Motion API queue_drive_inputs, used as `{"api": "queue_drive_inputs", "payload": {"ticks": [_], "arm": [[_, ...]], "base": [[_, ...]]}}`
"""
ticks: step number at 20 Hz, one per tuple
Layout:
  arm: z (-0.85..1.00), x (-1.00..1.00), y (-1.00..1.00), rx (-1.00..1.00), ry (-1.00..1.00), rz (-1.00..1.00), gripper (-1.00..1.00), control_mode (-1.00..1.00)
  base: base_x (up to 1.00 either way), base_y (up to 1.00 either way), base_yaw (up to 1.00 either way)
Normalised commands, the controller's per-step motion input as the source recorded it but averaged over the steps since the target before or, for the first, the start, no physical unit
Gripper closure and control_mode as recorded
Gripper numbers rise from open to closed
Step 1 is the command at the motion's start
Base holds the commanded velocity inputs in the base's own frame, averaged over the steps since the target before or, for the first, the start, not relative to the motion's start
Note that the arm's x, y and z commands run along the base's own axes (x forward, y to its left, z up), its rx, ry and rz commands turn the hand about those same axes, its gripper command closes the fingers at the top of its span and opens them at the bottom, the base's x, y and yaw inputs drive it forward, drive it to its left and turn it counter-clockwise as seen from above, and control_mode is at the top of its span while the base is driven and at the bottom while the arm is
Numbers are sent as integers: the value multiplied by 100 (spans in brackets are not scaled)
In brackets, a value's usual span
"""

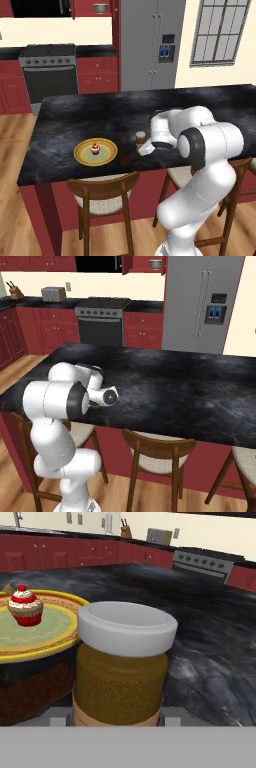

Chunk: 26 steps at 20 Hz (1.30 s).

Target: Take the cinnamon bottle from the cabinet and place it on the dining table, next to the plate with the cupcake. Then take the chocolate from the dining counter and place it on the cupcake plate.

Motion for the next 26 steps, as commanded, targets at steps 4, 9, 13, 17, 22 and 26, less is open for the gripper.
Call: {"api": "queue_drive_inputs", "payload": {"ticks": [4, 9, 13, 17, 22, 26], "arm": [[-2, 8, -5, -1, 6, 0, 100, -100], [-2, 7, 0, -1, 2, 0, 100, -100], [16, 0, -13, 0, 2, 0, -100, -100], [40, 0, -17, 0, 4, 0, -100, -100], [53, 0, -1, 0, 1, 0, -100, -100], [92, -3, -2, -2, 1, 0, -100, -100]], "base": [[0, 0, 0], [0, 0, 0], [0, 0, 0], [0, 0, 0], [0, 0, 0], [0, 0, 0]]}}
